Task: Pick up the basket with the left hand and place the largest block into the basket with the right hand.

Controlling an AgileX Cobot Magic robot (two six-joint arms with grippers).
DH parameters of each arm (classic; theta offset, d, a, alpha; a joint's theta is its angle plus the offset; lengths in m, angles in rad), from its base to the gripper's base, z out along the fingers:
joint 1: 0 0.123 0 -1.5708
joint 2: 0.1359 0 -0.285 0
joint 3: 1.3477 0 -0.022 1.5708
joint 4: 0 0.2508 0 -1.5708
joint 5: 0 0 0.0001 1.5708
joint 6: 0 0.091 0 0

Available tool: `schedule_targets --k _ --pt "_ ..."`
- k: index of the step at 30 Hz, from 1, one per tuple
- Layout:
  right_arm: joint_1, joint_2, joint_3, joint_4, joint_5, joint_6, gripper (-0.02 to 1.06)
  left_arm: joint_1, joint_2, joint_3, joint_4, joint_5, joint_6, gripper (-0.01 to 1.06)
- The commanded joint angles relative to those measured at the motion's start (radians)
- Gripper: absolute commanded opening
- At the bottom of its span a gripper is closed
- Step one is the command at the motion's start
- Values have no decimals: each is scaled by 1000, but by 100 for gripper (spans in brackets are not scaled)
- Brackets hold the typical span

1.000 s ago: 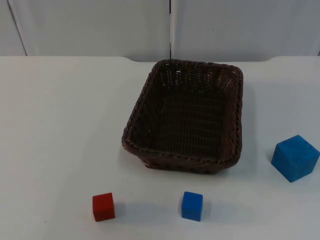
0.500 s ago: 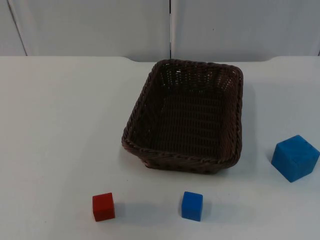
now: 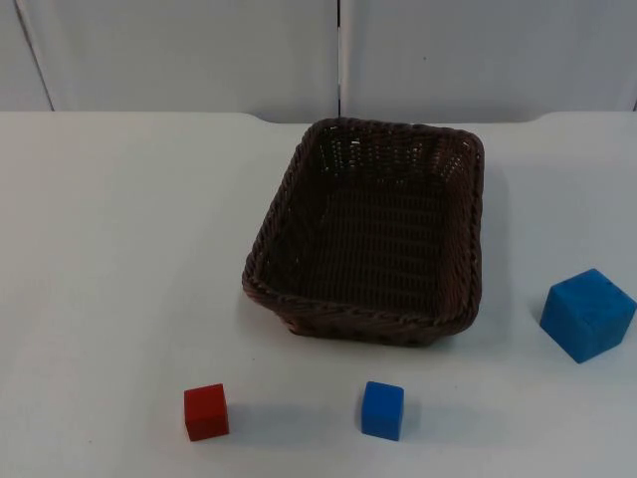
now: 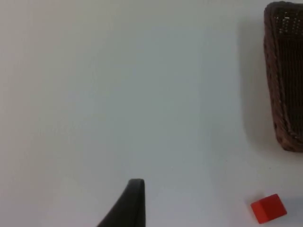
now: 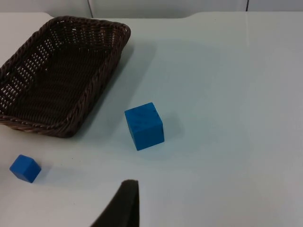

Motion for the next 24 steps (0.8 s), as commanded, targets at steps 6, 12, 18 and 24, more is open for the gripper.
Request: schedule_targets --k 6,12,18,24 --pt "-7 -4 2 3 -6 -1 105 -1 79 -17 -86 -42 62 105" --pt "-7 -4 2 3 -6 -1 105 -1 177 -86 -121 -44 93 105" --pt "-7 -4 2 3 -6 -1 105 -2 249 -119 -167 -44 127 105" --pt "-7 -4 2 3 -6 -1 105 -2 317 -126 -225 -75 202 105"
